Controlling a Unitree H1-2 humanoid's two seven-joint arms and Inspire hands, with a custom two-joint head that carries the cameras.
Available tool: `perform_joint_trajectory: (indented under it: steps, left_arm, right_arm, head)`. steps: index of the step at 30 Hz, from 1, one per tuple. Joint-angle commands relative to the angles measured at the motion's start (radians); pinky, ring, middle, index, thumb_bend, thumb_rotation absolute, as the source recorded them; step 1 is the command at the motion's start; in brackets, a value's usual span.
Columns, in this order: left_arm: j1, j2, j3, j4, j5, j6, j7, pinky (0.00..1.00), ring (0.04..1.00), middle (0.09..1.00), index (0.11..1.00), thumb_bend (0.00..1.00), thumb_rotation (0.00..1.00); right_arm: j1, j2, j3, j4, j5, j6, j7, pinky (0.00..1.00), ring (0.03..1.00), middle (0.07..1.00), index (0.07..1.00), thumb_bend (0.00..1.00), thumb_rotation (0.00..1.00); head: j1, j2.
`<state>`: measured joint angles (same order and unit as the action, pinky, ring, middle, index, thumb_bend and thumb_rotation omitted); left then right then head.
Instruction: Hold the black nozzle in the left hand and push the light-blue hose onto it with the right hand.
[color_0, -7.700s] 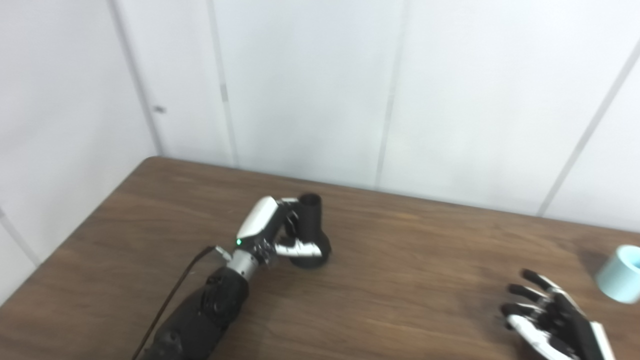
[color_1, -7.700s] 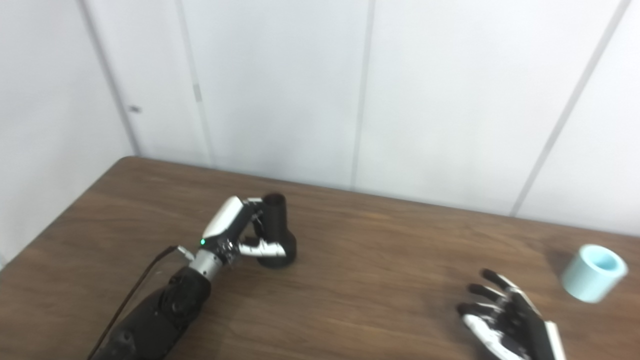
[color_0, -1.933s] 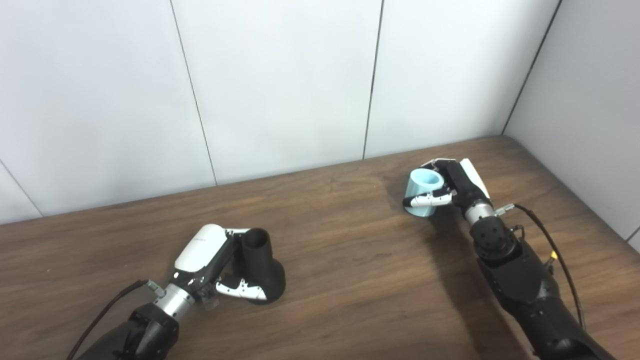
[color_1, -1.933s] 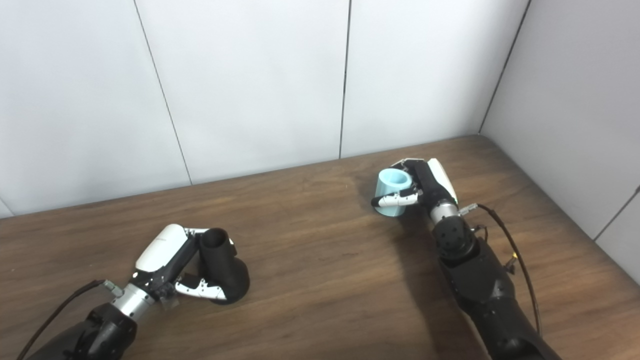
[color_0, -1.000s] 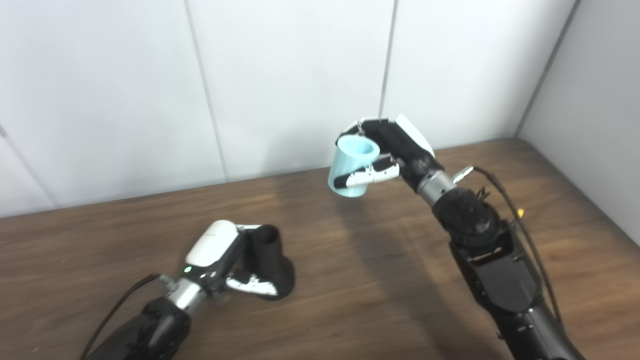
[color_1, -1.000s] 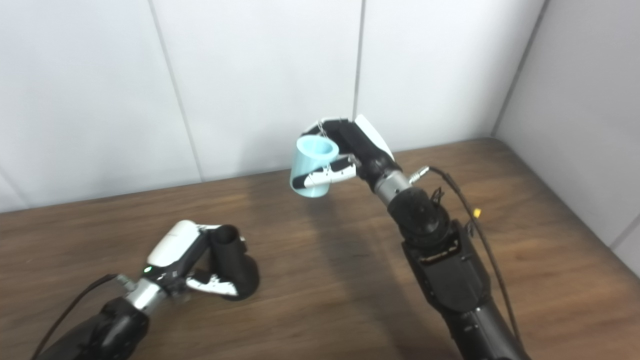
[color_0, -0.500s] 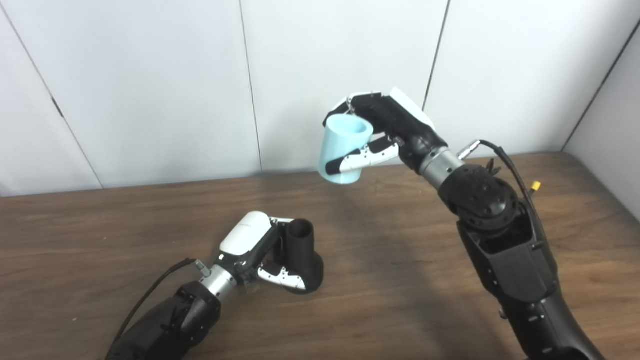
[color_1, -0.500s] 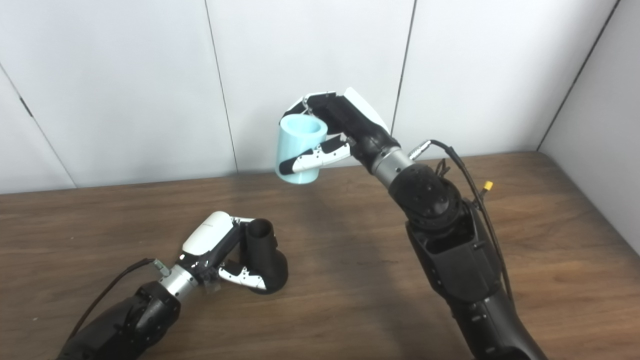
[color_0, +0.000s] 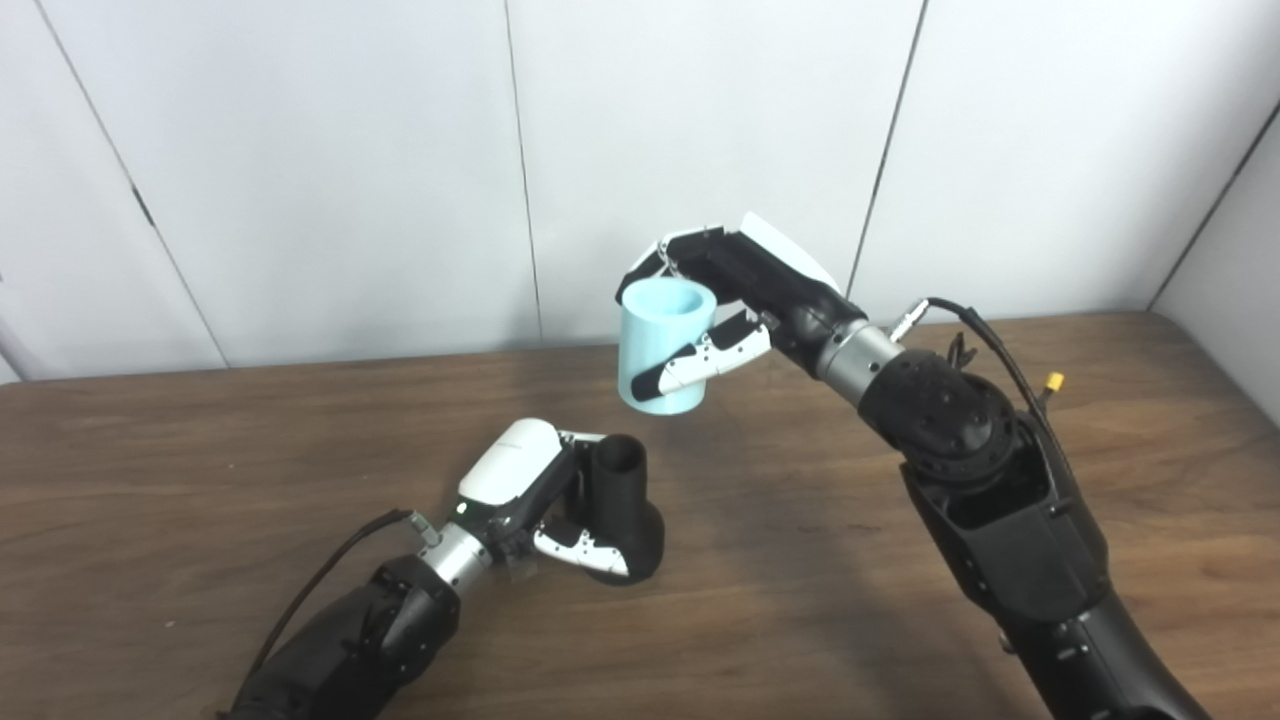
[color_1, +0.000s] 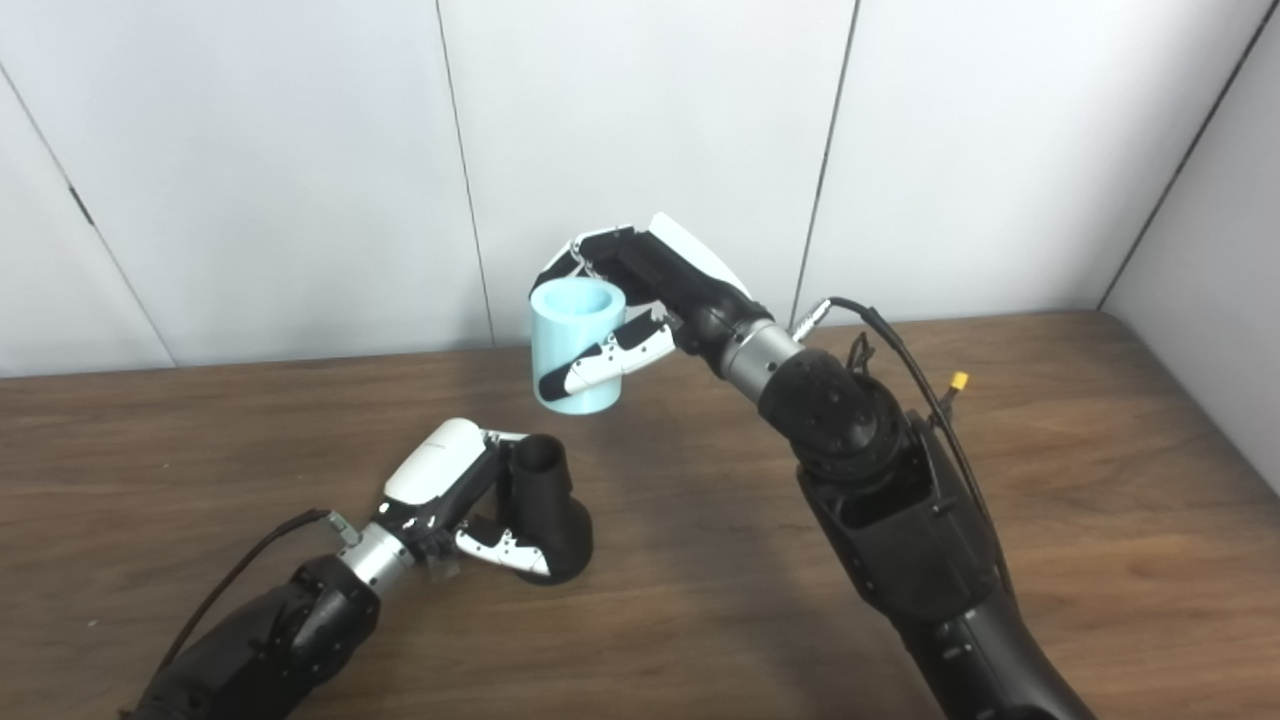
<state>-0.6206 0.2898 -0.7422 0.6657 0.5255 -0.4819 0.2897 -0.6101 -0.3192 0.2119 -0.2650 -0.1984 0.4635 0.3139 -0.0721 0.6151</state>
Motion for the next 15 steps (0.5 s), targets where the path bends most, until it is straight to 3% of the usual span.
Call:
perform_joint_trajectory:
  steps: [1,8,15]
  left_arm:
    - [0.171,-0.032,-0.062,0.111,0.067,0.014,-0.089,0.33,0.389,0.441,0.524,0.5,0.0]
    - [0.172,-0.042,-0.059,0.115,0.076,0.013,-0.079,0.31,0.38,0.437,0.523,0.5,0.0]
    - [0.174,-0.041,-0.06,0.116,0.079,0.012,-0.075,0.32,0.385,0.442,0.522,0.5,0.0]
  right_arm:
    - [-0.045,0.007,-0.004,-0.008,-0.013,-0.044,-0.008,0.32,0.384,0.479,0.543,0.51,0.0]
    - [-0.036,0.044,-0.01,0.01,-0.003,-0.028,-0.014,0.31,0.388,0.481,0.536,0.51,0.0]
    - [-0.029,0.061,-0.017,0.057,0.002,-0.097,-0.019,0.31,0.388,0.479,0.54,0.51,0.0]
  head:
    - [0.0,0.002]
    - [0.012,0.007]
    - [0.015,0.006]
